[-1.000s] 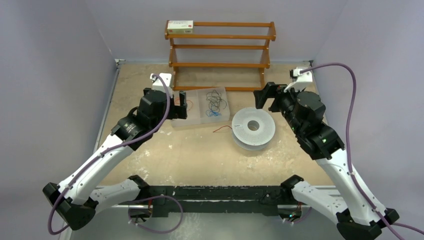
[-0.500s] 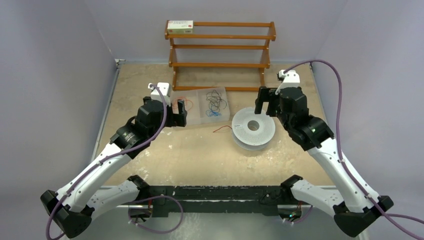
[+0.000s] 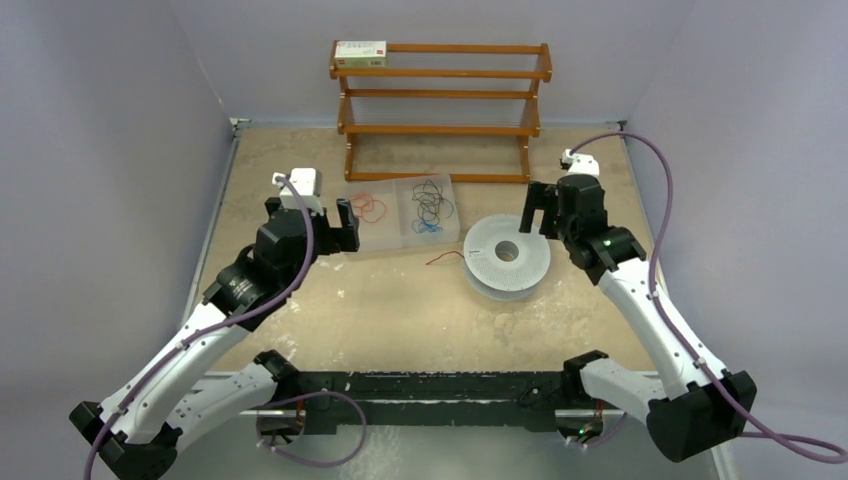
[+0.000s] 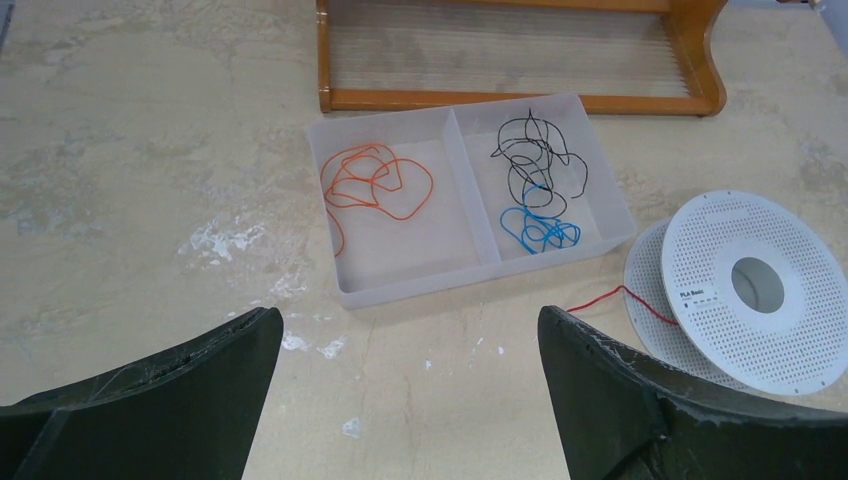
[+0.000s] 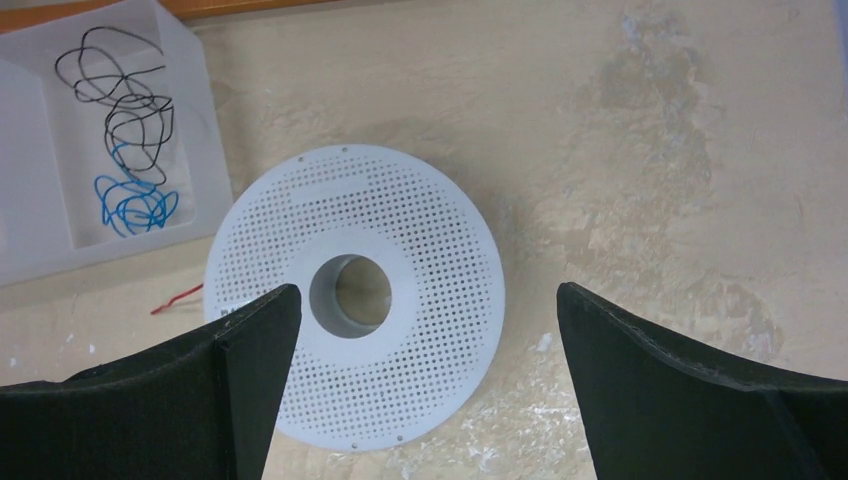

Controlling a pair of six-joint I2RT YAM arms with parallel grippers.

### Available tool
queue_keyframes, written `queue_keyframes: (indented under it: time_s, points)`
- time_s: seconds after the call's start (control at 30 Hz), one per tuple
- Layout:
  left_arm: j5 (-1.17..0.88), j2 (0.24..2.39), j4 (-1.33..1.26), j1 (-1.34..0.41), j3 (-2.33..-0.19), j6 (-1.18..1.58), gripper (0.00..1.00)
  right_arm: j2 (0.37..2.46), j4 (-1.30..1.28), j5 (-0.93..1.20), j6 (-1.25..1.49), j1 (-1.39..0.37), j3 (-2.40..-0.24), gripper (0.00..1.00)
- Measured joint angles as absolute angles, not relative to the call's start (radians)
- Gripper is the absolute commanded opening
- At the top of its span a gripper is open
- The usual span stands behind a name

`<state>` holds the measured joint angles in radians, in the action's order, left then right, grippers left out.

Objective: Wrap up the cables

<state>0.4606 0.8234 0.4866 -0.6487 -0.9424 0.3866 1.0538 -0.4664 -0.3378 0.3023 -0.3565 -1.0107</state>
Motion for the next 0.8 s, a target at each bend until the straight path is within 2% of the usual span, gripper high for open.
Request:
queue_keyframes:
  time_s: [0.5,0.8]
  points:
    - [0.469,0.823,0.487,-0.648,-0.942,0.402,1.00,1.055,-0.337,-0.073,0.432,-0.094,-0.804,0.99]
    - [0.454,0.825,0.487,-0.648,-0.942,0.406,1.00,1.092,-0.167,0.219,0.498,0.064,-0.646,0.98]
